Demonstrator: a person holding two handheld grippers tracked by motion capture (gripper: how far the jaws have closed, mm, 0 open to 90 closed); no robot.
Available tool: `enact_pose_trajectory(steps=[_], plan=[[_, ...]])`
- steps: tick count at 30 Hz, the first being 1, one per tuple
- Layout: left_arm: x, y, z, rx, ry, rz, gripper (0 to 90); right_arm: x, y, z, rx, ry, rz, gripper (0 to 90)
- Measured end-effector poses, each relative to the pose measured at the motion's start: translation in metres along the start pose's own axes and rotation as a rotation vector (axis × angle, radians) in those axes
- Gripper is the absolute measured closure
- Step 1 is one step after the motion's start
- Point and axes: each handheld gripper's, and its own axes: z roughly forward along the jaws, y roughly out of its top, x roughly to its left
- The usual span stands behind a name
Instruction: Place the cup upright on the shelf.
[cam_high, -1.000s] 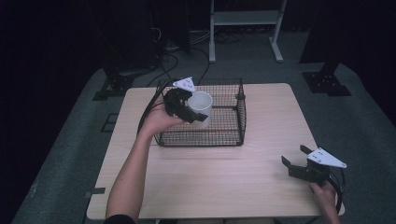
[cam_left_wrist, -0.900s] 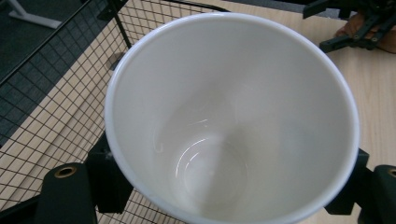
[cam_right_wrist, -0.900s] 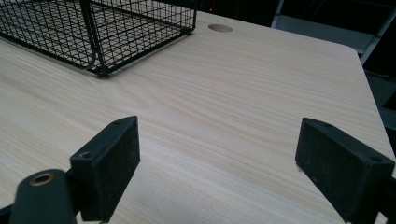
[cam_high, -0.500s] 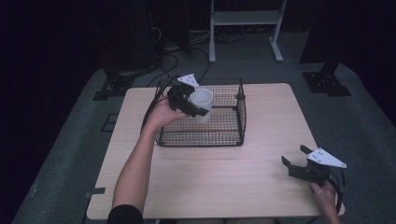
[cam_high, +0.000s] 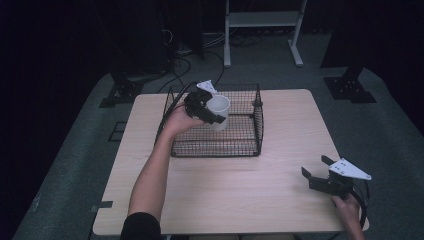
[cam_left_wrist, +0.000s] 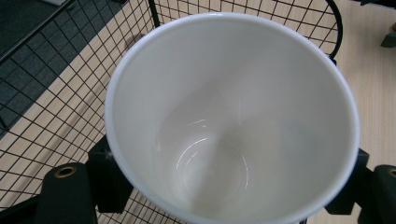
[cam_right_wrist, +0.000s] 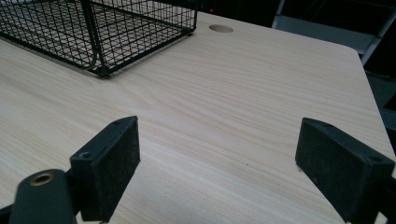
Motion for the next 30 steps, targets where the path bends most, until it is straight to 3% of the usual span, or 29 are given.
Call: enact_pose_trajectory(steps=[18, 30], plan=[[0.011, -0.008, 0.024, 0.025, -0.004, -0.026, 21.5, 0.0, 0.0, 0.0, 0.001, 0.0, 0.0, 13.1], [0.011, -0.01, 0.041, 0.033, -0.024, -0.019, 21.5, 0.0, 0.0, 0.0, 0.001, 0.0, 0.0, 13.1]])
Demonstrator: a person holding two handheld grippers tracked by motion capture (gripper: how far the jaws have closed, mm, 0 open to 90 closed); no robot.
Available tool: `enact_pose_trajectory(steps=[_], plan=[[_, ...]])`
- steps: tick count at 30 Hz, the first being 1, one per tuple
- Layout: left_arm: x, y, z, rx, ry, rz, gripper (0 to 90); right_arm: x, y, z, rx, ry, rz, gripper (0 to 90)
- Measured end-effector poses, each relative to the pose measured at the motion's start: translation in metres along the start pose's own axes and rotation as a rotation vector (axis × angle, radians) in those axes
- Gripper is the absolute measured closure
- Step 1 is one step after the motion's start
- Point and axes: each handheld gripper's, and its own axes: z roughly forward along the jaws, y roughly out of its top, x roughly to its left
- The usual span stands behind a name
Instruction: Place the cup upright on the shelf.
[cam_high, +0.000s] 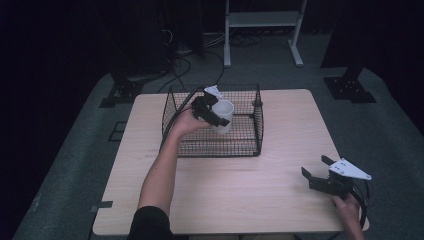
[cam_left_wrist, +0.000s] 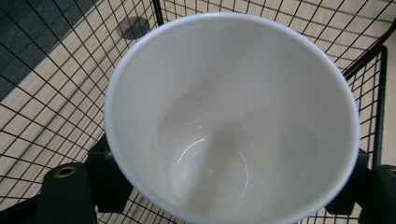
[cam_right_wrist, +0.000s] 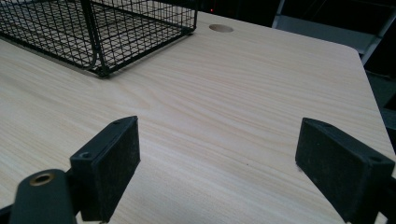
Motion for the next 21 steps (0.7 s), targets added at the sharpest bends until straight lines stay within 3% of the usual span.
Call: enact_pose_trajectory(steps=[21], plan=[[0.009, -0.006, 0.026, 0.047, -0.039, -0.016, 21.5, 0.0, 0.0, 0.0, 0.0, -0.002, 0.003, 13.1]])
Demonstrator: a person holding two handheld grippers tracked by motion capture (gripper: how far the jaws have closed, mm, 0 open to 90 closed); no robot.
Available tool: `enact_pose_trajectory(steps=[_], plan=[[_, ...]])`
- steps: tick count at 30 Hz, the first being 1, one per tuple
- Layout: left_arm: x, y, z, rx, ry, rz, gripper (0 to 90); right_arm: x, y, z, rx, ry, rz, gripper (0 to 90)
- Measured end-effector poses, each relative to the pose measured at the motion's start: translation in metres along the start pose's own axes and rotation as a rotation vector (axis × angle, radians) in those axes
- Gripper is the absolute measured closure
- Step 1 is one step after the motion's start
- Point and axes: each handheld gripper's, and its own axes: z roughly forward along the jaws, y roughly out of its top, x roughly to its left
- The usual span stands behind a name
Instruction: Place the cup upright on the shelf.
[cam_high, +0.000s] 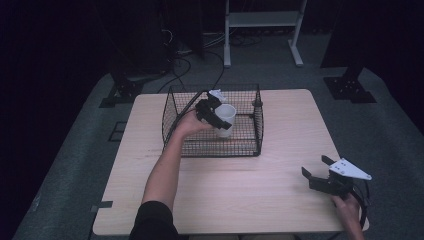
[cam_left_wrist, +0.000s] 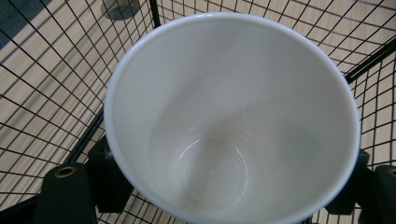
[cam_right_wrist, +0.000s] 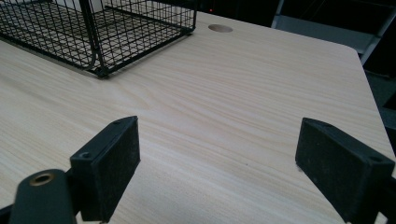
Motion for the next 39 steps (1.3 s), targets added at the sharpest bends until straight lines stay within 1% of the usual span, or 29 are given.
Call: enact_pose_trajectory(steps=[2, 3, 4, 8, 10, 13, 15, 17, 20, 22, 23, 27, 30, 35, 36, 37, 39], plan=[[0.001, -0.001, 0.002, 0.012, 0.002, 0.003, 21.5, 0.0, 0.0, 0.0, 0.001, 0.001, 0.0, 13.1], [0.002, -0.002, 0.003, 0.014, -0.007, -0.004, 21.5, 0.0, 0.0, 0.0, 0.0, 0.0, 0.0, 13.1], [0.003, -0.003, 0.004, 0.019, -0.006, -0.005, 21.4, 0.0, 0.0, 0.0, 0.0, 0.0, 0.0, 13.1], [0.004, -0.005, 0.008, 0.024, -0.013, -0.009, 21.4, 0.0, 0.0, 0.0, -0.002, 0.001, 0.0, 13.1], [0.005, -0.005, 0.009, 0.025, -0.016, -0.02, 21.4, 0.0, 0.0, 0.0, -0.003, 0.001, 0.001, 13.1], [0.004, -0.006, 0.011, 0.036, -0.018, -0.007, 21.4, -0.001, 0.0, 0.0, -0.005, 0.001, 0.003, 13.1], [0.003, -0.006, 0.013, 0.05, -0.006, 0.018, 21.3, 0.0, 0.0, 0.0, -0.004, 0.001, 0.002, 13.1], [0.003, -0.006, 0.014, 0.046, -0.015, 0.016, 21.3, 0.0, 0.0, 0.0, -0.004, 0.0, 0.002, 13.1], [0.003, -0.006, 0.017, 0.055, -0.019, 0.014, 21.3, 0.0, 0.0, 0.0, -0.004, 0.0, 0.002, 13.1], [0.003, -0.007, 0.017, 0.05, -0.02, 0.004, 21.3, 0.0, 0.0, 0.0, -0.004, 0.0, 0.002, 13.1], [0.004, -0.007, 0.016, 0.05, -0.022, 0.007, 21.3, 0.0, 0.0, 0.0, -0.005, 0.0, 0.002, 13.1], [0.003, -0.008, 0.015, 0.062, -0.022, -0.001, 21.2, -0.001, 0.0, 0.0, -0.005, -0.001, 0.003, 13.1], [0.003, -0.009, 0.014, 0.068, -0.025, 0.007, 21.1, -0.001, 0.0, 0.0, -0.006, -0.002, 0.003, 13.1], [0.003, -0.013, 0.011, 0.066, -0.028, 0.0, 20.4, -0.001, 0.0, 0.0, -0.006, -0.002, 0.003, 13.1], [0.003, -0.014, 0.01, 0.067, -0.018, -0.001, 18.9, 0.0, 0.0, 0.0, -0.004, -0.002, 0.003, 13.1], [0.003, -0.015, 0.009, 0.059, -0.016, -0.008, 18.1, 0.0, 0.0, 0.0, -0.003, -0.003, 0.002, 13.1], [0.003, -0.015, 0.007, 0.065, -0.013, -0.018, 15.1, 0.0, 0.0, 0.0, -0.003, -0.003, 0.001, 13.1]])
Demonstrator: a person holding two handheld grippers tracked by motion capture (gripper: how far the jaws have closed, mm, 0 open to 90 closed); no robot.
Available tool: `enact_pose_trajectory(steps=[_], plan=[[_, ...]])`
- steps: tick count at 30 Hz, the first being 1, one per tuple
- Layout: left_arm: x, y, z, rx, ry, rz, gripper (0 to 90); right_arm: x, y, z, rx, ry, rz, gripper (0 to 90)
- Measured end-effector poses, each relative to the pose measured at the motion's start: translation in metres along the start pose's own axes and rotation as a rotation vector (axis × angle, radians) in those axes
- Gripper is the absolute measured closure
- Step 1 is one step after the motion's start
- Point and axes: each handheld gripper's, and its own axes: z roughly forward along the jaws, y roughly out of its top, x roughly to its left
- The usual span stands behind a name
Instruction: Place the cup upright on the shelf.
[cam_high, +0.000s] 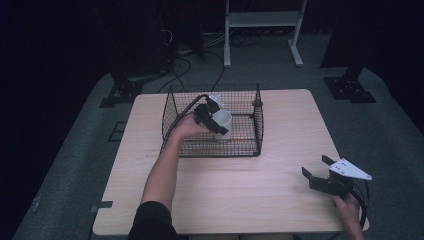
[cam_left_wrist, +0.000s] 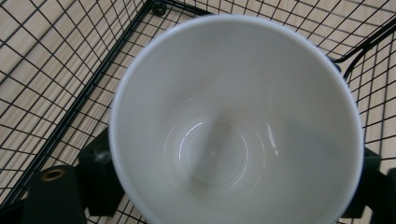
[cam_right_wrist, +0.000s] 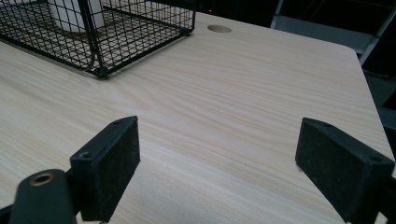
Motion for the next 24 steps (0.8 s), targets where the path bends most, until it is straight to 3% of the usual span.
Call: enact_pose_trajectory(steps=[10, 24], plan=[[-0.009, 0.004, -0.018, -0.036, 0.015, 0.01, 8.0, 0.0, 0.0, 0.0, -0.003, 0.001, -0.006, 13.1], [-0.018, 0.004, -0.045, -0.086, 0.056, 0.018, 7.1, 0.0, 0.0, -0.001, -0.004, 0.004, -0.001, 13.1]])
